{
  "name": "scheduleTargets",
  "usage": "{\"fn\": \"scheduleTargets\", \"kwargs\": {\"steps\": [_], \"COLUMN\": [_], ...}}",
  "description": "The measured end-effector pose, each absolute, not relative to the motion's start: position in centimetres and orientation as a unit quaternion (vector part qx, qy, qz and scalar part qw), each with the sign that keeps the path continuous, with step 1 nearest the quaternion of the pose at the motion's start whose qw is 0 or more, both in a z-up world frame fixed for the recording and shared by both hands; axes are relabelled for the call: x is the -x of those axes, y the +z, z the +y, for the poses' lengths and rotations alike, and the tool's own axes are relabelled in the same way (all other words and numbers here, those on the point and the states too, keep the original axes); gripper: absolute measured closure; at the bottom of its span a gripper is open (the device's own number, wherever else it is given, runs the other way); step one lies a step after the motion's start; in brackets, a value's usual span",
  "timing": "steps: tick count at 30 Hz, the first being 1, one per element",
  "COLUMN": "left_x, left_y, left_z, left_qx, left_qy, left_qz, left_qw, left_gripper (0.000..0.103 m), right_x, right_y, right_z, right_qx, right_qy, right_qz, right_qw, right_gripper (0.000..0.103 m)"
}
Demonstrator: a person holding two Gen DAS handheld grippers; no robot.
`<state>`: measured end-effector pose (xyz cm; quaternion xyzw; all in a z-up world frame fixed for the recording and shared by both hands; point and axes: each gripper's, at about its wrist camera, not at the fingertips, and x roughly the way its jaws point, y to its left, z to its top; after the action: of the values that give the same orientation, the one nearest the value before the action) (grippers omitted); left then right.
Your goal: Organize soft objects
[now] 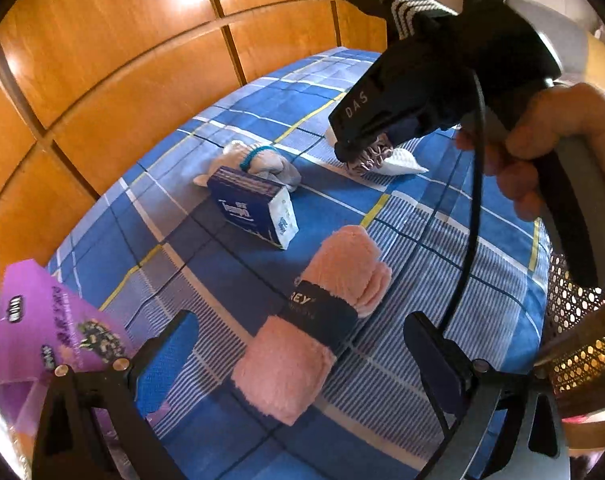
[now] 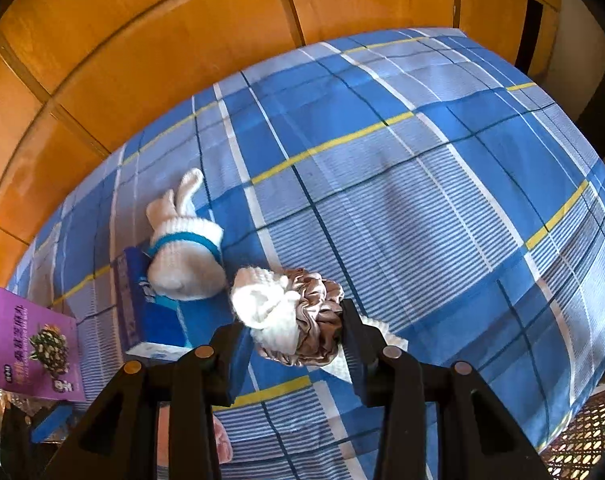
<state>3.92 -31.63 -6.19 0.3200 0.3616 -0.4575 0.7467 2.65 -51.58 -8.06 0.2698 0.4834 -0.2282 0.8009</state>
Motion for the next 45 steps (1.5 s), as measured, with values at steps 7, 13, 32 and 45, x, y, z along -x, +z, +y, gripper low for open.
{"fn": "scheduleTargets", "kwargs": {"steps": [7, 13, 32, 45], "left_x": [-5.5, -6.2, -2.7, -1.8], "left_y": [-7.5, -10.2, -10.1, -9.9], "left_z": [-33.2, -35.1, -31.1, -30.1], "left_qx": [-0.317, -0.317, -0.238, -0.224], "left_qy": [-0.463, -0.471, -0.450, -0.445], "left_qz": [0.379, 0.428, 0.396, 0.372], "left_qw": [0.736, 0.703, 0.764, 0.784], "left_gripper": [0.001, 0.021, 0.055, 0.057], "right_x": [-2.7, -3.0, -4.4, -4.3], "right_y": [-8.1, -8.6, -9.8, -9.9], "right_z": [-51.4, -51.3, -49.8, -49.4], "right_qx": [-0.268, -0.264, -0.199, -0.178], "right_qy": [-0.232, -0.231, -0.242, -0.246], "right_qz": [0.491, 0.500, 0.540, 0.542], "right_qw": [0.796, 0.792, 0.781, 0.784], "right_gripper": [0.061, 0.060, 0.056, 0.057]}}
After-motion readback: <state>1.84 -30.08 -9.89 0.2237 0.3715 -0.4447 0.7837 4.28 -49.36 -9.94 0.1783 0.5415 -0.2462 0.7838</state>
